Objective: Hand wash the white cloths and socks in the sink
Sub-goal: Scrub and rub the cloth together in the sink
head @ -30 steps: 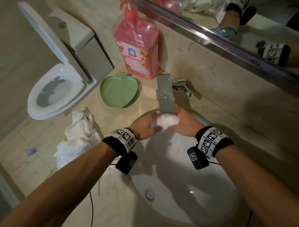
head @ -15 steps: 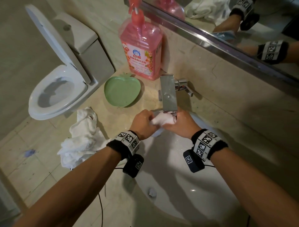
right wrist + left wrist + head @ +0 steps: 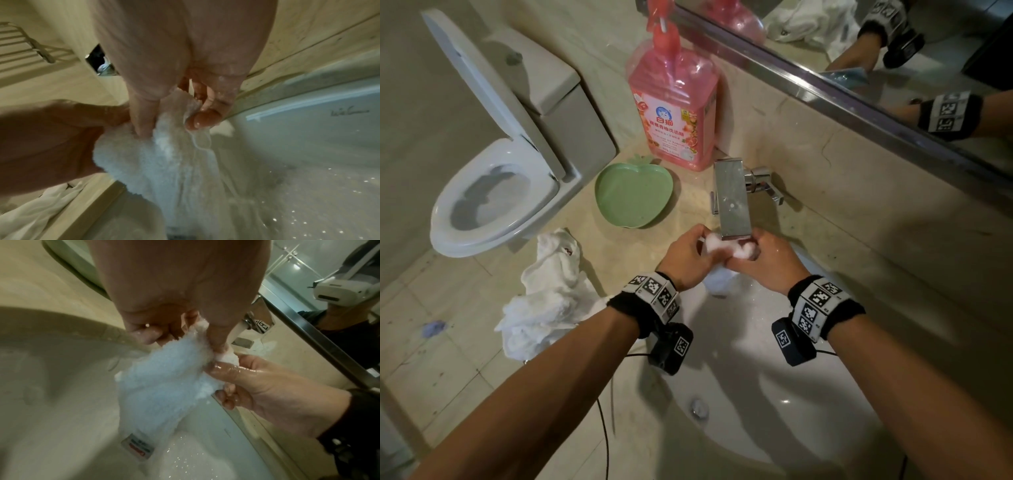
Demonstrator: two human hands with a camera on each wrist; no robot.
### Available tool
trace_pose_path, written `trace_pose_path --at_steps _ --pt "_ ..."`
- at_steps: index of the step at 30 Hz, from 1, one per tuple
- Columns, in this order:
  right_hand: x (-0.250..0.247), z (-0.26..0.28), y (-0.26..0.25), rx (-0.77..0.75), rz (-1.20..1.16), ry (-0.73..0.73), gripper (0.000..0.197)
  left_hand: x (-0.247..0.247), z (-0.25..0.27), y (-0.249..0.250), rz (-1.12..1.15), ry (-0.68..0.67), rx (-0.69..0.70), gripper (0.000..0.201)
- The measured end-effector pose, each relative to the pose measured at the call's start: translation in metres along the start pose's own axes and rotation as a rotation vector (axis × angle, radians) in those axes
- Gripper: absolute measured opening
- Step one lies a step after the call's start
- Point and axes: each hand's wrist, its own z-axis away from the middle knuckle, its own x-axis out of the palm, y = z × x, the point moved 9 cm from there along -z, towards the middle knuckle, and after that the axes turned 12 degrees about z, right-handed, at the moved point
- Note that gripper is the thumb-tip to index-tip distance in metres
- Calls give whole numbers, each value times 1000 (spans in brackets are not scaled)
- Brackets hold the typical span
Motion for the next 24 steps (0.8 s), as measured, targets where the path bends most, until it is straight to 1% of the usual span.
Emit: trace_pose_path --at_steps 2,4,6,7,8,10,11,12,13,14,15,17,18,20,21,22,24 --pt "1 2 9 22 11 -48 53 -4 2 0 -36 55 27 31" --pt "2 4 19 51 33 -74 58 -5 0 -4 -29 73 15 34" --pt "0 8 26 82 58 -40 57 -2 -1 -8 67 56 -27 36" --pt "0 10 27 74 85 -22 56 0 -2 -9 107 41 -44 35" --pt "2 12 25 49 128 -27 55 2 -3 -8 127 20 -45 31" --pt "14 18 17 -17 225 -136 55 11 -4 -1 110 -65 -21 21" --pt "21 21 14 -40 260 -209 57 17 -4 3 72 -123 -6 24" --pt "25 22 13 -51 269 -259 60 23 -4 8 7 -181 9 32" --pt "23 22 12 -37 249 -264 62 28 -2 14 -66 -235 20 38" --pt "17 19 13 -11 200 -229 60 31 -1 17 -115 -279 20 40" --pt "9 16 14 17 146 -163 54 33 -1 19 -128 -316 9 41" --pt "-5 10 12 35 58 -31 27 35 3 23 -125 -390 -16 44" --pt "-7 7 6 11 8 -29 20 35 4 27 -151 -418 -10 47" --pt "6 4 -9 -65 -73 -166 40 31 6 35 -240 -421 13 50" --pt "13 4 -15 -85 -48 -232 41 28 6 38 -300 -399 26 48" --pt "16 3 -19 -115 12 -251 36 24 5 41 -366 -365 43 43" --pt "10 1 -23 -172 201 -177 22 15 1 40 -497 -286 83 32"
